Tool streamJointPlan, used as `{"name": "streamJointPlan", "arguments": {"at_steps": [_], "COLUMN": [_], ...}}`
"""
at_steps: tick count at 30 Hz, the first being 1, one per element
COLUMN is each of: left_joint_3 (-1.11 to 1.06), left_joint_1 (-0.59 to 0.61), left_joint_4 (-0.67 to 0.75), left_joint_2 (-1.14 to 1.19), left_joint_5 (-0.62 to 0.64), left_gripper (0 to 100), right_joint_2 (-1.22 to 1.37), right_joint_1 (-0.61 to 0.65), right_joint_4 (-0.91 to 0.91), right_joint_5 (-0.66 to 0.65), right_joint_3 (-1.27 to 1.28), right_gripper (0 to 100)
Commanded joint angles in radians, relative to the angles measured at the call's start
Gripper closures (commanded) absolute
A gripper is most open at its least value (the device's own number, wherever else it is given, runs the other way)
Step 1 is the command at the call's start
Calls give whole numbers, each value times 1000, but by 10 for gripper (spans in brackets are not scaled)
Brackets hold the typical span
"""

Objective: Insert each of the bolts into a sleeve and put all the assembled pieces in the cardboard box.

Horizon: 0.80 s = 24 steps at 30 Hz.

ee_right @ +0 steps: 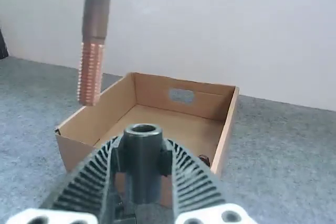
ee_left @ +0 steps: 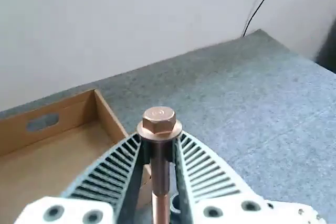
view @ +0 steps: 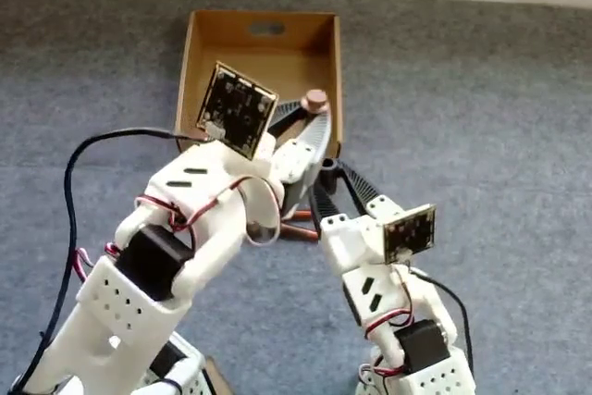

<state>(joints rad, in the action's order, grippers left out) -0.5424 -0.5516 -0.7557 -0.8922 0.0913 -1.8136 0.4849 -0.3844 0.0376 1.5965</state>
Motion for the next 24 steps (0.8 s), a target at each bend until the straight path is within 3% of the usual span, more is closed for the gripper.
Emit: {"name": "streamJointPlan", "arguments": {"at_steps": [1, 8, 24], "left_joint_3": [36, -174, -234], "left_joint_1": [-48, -50, -50], "left_joint_4": [77, 414, 402], "left_joint_2": [1, -2, -8], "left_joint_5": [3, 2, 9], "left_gripper": [991, 991, 991], "right_joint_2": [-10, -10, -10], "right_joint_1": [5, 5, 4], "right_joint_4": [27, 25, 25], "right_joint_5": [-11, -11, -11], "right_joint_3": [-8, -7, -7], "right_gripper": [991, 991, 991]}}
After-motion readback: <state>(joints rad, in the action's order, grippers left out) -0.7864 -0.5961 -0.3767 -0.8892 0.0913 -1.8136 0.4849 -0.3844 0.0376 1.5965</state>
